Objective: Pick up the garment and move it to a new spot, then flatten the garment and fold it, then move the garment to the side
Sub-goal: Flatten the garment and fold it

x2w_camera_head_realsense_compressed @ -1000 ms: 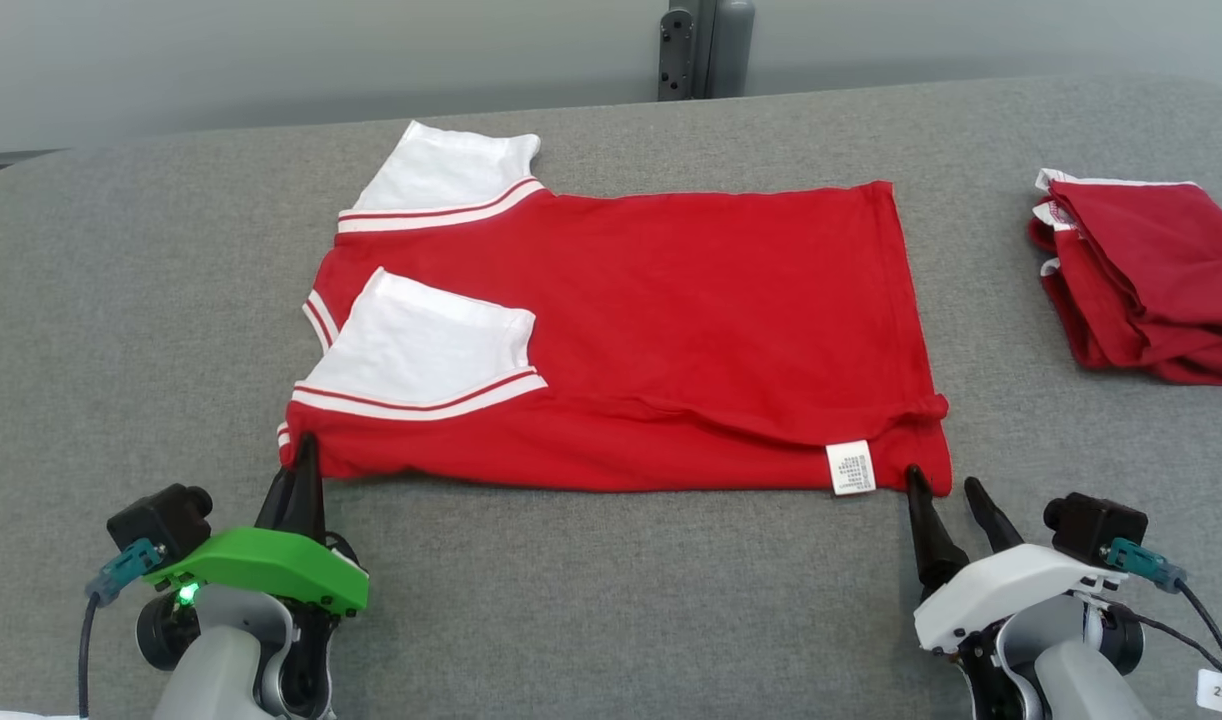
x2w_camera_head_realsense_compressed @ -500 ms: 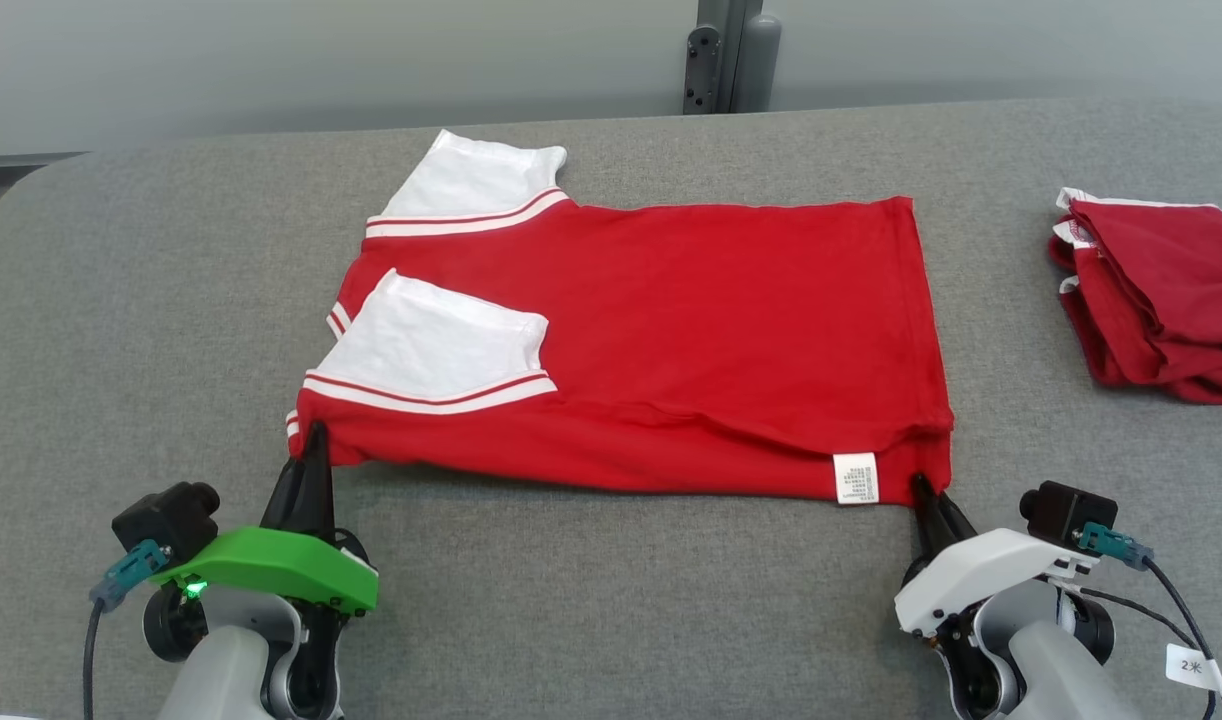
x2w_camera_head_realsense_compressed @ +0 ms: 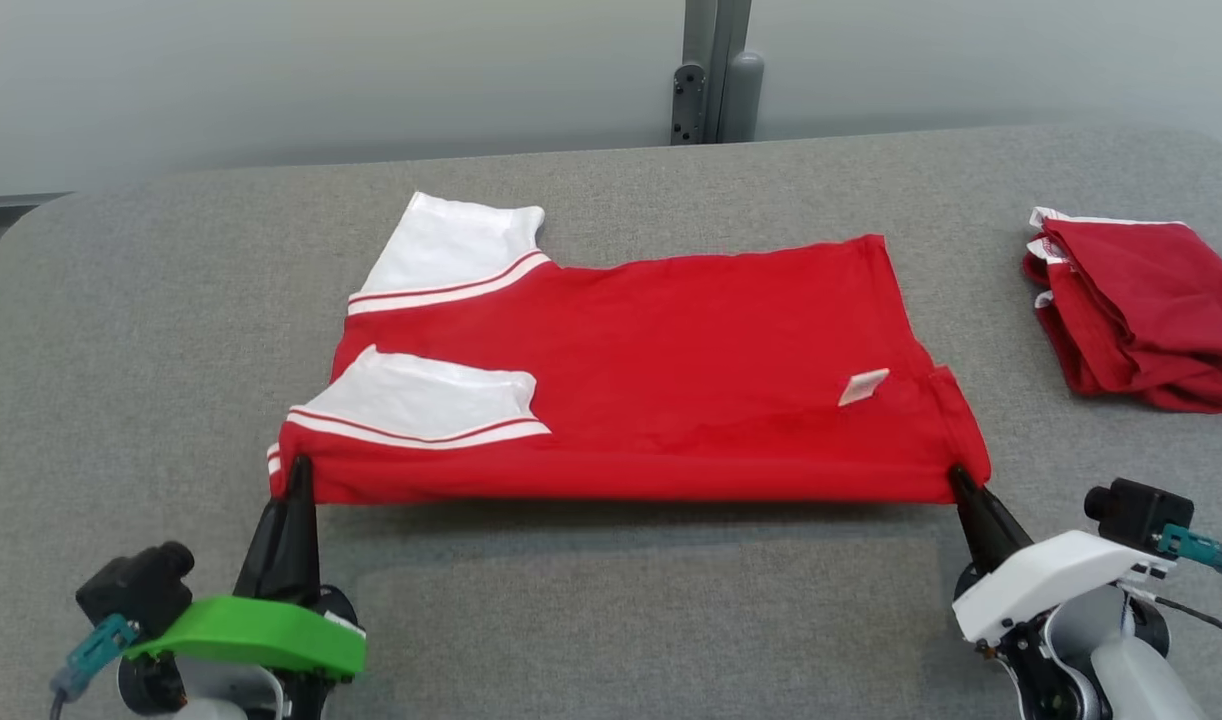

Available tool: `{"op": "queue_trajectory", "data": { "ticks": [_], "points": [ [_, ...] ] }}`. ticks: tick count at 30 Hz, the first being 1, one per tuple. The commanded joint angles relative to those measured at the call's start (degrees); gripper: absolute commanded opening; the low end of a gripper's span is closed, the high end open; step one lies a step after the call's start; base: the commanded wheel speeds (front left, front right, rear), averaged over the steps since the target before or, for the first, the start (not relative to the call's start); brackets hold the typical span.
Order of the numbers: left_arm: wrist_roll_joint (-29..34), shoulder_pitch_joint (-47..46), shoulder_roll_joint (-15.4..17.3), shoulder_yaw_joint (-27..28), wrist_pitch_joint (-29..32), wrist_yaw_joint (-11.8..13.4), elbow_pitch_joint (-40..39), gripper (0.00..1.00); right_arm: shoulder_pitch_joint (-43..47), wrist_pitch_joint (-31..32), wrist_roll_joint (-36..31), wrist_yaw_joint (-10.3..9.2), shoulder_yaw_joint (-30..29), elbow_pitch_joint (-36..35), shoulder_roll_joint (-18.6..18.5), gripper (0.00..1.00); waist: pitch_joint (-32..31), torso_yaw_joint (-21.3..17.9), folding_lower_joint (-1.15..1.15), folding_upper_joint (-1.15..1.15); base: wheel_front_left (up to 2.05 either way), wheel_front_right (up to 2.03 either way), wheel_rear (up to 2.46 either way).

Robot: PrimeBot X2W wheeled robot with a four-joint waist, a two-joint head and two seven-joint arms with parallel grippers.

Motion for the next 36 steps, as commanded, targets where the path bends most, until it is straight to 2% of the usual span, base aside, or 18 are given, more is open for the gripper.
{"op": "queue_trajectory", "data": {
  "ticks": [1, 9, 18, 19, 20, 21, 22, 24, 31, 36],
  "points": [
    [0.3, 2.5, 0.6, 0.0, 0.6, 0.8, -2.1, 0.0, 2.3, 1.2, -0.2, 0.0, -0.5, -1.7, -0.5, 0.0, -0.1, -0.1, 0.0, 0.0, 0.0, 0.0, 0.0],
    [-0.2, 15.0, 0.5, -0.7, 3.5, 5.3, -13.7, 0.0, 12.2, 6.9, -1.9, 0.0, -4.1, -12.3, 0.8, 0.0, -0.1, 0.1, 0.0, 0.0, 0.0, 0.0, 0.0],
    [-1.6, 20.3, 0.1, -0.9, 5.5, 7.8, -14.5, 0.0, 16.9, 9.3, -2.8, 0.01, -6.6, -14.5, 3.2, 0.0, -0.2, -0.2, 0.0, 0.0, 0.0, 0.0, 0.0],
    [-1.5, 20.3, 0.3, -0.8, 5.6, 8.0, -14.0, 0.0, 17.1, 9.3, -2.9, 0.0, -6.8, -14.4, 3.4, 0.24, -0.2, -0.2, 0.0, 0.0, 0.0, 0.0, 0.0],
    [-1.6, 20.3, 0.3, -0.8, 6.0, 8.3, -13.6, 0.01, 17.3, 9.3, -3.0, 0.0, -7.0, -14.3, 3.5, 0.4, -0.1, -0.3, 0.0, 0.0, 0.0, 0.0, 0.0],
    [-1.8, 20.3, 0.2, -0.8, 6.1, 8.6, -13.3, 0.22, 17.4, 9.3, -3.1, 0.0, -7.2, -14.3, 3.6, 0.77, -0.1, -0.4, 0.0, 0.0, 0.0, 0.0, 0.0],
    [-1.8, 20.3, 0.3, -0.6, 6.1, 8.7, -13.1, 0.43, 17.5, 9.2, -3.3, 0.0, -7.4, -14.4, 3.6, 1.0, 0.1, -0.6, 0.0, 0.0, 0.0, 0.0, 0.0],
    [-1.9, 20.4, 0.5, -0.4, 6.4, 9.2, -12.7, 1.0, 17.6, 8.9, -3.7, 0.02, -7.9, -14.7, 3.8, 1.0, 0.4, -0.9, 0.0, 0.0, 0.0, 0.0, 0.0],
    [-1.3, 19.9, 2.4, 1.3, 6.1, 10.2, -12.7, 1.0, 17.9, 8.2, -5.4, 0.01, -10.9, -16.7, 4.0, 1.0, 1.4, -2.3, 0.0, 0.0, 0.0, 0.0, 0.0],
    [1.9, 14.7, 6.2, 1.1, 7.3, 9.8, -13.3, 1.0, 15.5, 7.6, -7.6, 0.01, -12.8, -19.3, 4.1, 1.0, 2.3, -2.9, 0.0, 0.0, 0.0, 0.0, 0.0]
  ]
}}
